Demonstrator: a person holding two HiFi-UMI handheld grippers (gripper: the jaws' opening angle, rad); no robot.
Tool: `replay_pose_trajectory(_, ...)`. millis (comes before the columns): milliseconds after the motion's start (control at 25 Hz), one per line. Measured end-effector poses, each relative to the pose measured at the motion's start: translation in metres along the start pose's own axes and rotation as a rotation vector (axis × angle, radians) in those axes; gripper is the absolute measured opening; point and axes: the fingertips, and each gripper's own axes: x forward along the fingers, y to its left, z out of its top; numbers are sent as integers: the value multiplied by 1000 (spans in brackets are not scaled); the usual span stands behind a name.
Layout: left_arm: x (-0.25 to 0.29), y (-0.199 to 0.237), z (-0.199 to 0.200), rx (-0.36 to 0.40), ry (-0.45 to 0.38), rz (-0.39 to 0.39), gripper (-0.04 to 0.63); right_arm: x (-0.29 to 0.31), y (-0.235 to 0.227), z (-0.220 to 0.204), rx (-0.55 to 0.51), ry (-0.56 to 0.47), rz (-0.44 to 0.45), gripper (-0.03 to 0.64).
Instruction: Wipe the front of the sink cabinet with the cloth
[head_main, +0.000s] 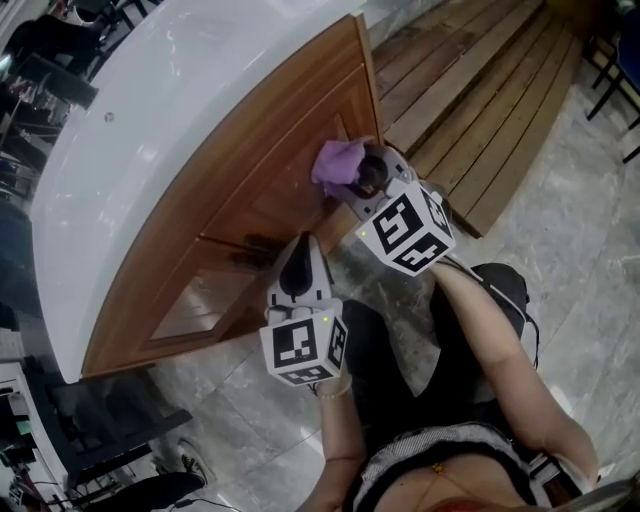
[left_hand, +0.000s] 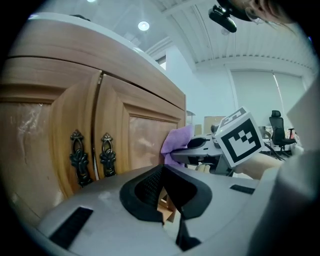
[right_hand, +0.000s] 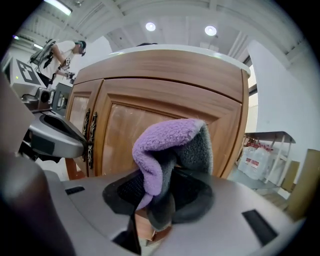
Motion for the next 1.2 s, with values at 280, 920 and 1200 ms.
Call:
replay_pose_trajectory(280, 13, -6, -4, -6, 13, -20, 0, -3, -35, -16, -1, 56, -109, 178)
replay_pose_trajectory(920, 11, 0, -20, -24, 44, -27, 0, -5, -40, -15, 31, 70, -128, 184)
replay_pose_trajectory(1200, 0, 4, -28, -39, 47, -17, 0, -7, -42, -16, 32, 73, -151, 184)
